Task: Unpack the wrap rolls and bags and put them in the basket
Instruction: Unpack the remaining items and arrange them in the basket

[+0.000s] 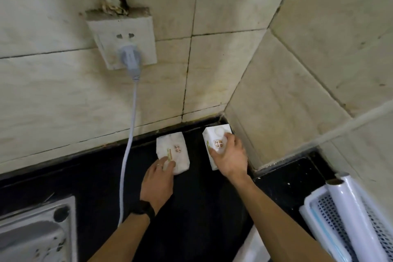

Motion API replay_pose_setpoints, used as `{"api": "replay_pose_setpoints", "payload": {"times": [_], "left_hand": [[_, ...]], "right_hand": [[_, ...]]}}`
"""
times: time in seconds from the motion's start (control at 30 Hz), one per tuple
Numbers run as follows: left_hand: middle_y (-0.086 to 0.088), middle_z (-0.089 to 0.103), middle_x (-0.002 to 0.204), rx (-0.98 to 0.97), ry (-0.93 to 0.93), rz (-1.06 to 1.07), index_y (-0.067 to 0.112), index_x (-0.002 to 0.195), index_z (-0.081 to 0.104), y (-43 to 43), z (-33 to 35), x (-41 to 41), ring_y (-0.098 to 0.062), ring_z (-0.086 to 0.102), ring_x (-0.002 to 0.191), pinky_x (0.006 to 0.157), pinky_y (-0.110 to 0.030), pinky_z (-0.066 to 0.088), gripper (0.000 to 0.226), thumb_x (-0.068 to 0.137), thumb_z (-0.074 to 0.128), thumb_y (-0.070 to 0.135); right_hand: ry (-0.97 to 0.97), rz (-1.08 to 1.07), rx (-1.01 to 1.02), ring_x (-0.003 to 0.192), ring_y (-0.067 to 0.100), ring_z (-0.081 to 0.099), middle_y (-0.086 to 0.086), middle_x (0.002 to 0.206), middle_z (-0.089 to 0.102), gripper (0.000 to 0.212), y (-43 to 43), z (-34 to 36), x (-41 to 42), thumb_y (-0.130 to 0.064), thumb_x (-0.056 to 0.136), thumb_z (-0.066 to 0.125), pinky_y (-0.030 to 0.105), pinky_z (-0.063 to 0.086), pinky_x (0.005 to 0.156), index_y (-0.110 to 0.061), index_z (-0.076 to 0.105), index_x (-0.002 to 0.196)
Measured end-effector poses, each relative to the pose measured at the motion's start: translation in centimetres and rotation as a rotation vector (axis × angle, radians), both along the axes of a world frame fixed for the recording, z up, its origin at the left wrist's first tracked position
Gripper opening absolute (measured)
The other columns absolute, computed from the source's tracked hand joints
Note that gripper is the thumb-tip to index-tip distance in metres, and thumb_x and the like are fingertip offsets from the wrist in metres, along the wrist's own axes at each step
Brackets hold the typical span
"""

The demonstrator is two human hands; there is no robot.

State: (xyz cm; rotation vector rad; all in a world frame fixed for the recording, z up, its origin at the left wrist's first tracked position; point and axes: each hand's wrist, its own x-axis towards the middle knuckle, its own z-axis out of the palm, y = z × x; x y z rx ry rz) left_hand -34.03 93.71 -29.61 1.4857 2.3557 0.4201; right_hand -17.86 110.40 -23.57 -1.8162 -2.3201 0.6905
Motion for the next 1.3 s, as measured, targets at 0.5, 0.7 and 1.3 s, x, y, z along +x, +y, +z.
{"api": "replay_pose_setpoints", "payload": {"times": [0.5, 0.7, 1.3], "left_hand": [[-0.010, 0.035, 0.156, -0.012, -0.185, 0.182, 0.016, 0.113, 0.057, 2.4, -1.3, 0.8, -0.024, 0.054, 0.112, 0.085, -0.037, 0.055, 0.014, 0.100, 0.051, 0.020], [-0.002, 0.055, 0.138, 0.224, -0.272, 0.143, 0.017, 0.087, 0.052, 5.0, 1.7, 3.5, -0.021, 0.059, 0.095, 0.071, -0.038, 0.056, 0.014, 0.091, 0.065, 0.012], [-0.014, 0.061, 0.104, -0.061, -0.078, -0.066, 0.025, 0.114, 0.049, 14.4, 4.3, 9.5, -0.028, 0.057, 0.080, 0.059, -0.037, 0.044, 0.023, 0.098, 0.048, 0.042]], "right_hand": [[-0.321, 0.289, 0.059, 0.154, 0.034, -0.011, 0.011, 0.168, -0.012, 0.070, -0.7, -7.1, 2.0, -0.036, 0.106, 0.033, 0.048, 0.013, 0.125, -0.017, -0.008, 0.160], [-0.252, 0.318, -0.029, 0.154, 0.027, -0.015, 0.002, 0.167, -0.019, 0.077, 0.5, -5.7, 3.1, -0.034, 0.101, 0.041, 0.051, 0.003, 0.124, -0.025, -0.007, 0.160], [-0.381, 0.268, -0.483, 0.154, 0.027, -0.013, 0.002, 0.166, -0.023, 0.087, -9.1, -5.9, 12.6, -0.049, 0.098, 0.047, 0.051, 0.007, 0.123, -0.020, -0.006, 0.160]]}}
